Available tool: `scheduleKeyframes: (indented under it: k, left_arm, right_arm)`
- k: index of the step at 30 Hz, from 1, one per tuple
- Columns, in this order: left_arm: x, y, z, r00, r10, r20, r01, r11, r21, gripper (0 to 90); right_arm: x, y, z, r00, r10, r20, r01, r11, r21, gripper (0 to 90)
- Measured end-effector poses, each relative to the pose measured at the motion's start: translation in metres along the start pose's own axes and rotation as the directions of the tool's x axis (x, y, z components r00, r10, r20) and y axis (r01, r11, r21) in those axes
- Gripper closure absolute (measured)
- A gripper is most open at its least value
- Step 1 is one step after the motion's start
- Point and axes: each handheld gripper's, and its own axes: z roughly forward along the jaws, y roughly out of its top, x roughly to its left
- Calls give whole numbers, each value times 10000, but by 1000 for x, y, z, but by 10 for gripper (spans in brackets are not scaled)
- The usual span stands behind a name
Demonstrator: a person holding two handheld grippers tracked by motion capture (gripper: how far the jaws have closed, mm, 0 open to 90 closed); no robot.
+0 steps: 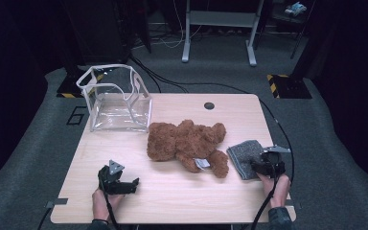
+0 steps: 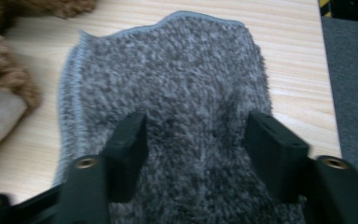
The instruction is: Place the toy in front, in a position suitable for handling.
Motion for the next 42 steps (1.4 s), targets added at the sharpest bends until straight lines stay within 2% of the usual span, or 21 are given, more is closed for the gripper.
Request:
scheduleKeyframes:
  k: [2,7,10,12,15,17,20,21,26,27,28,30,31,37,38,42]
  left_arm:
    - [0,0,0,10000,-14,1,14,10000,-9,2]
    - [-1,0,-1,10000,-31,-23,31,10000,-17,2]
    - [0,1,-1,9999,50,95,-51,10000,76,1]
    - [-1,3,-1,9997,-112,232,112,9999,26,0]
    - [-2,9,-2,9989,-178,427,182,9998,-69,0]
    - [-3,16,-3,9985,-120,528,127,9998,-134,0]
    - [-4,27,-5,9971,-181,733,202,9994,-284,0]
    - [-5,32,-6,9969,-51,781,77,9994,-324,0]
    - [-9,53,-6,9930,-53,1176,123,9982,-590,0]
    - [-10,57,-5,9917,-61,1281,138,9982,-586,0]
    - [-10,61,-5,9914,93,1307,-23,9986,-533,0]
    - [-12,68,-3,9895,72,1441,10,9984,-567,0]
    - [-13,71,-2,9895,82,1444,17,9977,-684,0]
    - [-19,90,3,9871,206,1590,-93,9974,-715,0]
    - [-20,93,3,9862,106,1654,20,9971,-761,0]
    - [-23,106,7,9852,126,1709,31,9958,-912,0]
  right_arm:
    - [2,0,-3,10000,-69,-56,69,10000,-28,305]
    - [9,5,-11,9969,-389,-686,380,9992,-139,193]
    - [14,9,-16,9933,-468,-1054,445,9987,-237,154]
    - [16,10,-17,9895,-717,-1253,687,9972,-282,142]
    - [22,14,-19,9866,-749,-1449,712,9970,-311,128]
    - [26,16,-21,9817,-847,-1707,793,9961,-386,102]
    - [32,21,-23,9758,-1152,-1859,1072,9928,-526,68]
    - [35,23,-24,9743,-1164,-1931,1081,9927,-532,59]
    - [51,31,-24,9618,-1553,-2253,1429,9872,-706,25]
    - [54,33,-23,9579,-1630,-2363,1491,9859,-756,19]
    - [57,34,-23,9563,-1706,-2375,1564,9847,-774,13]
    - [62,37,-22,9533,-1717,-2486,1577,9846,-753,3]
    - [65,40,-21,9496,-1861,-2522,1714,9820,-794,0]
    - [79,49,-19,9395,-2023,-2763,1847,9788,-884,0]
    - [81,50,-18,9377,-2037,-2813,1850,9785,-916,0]
    - [90,58,-17,9285,-2256,-2948,2043,9736,-1018,0]
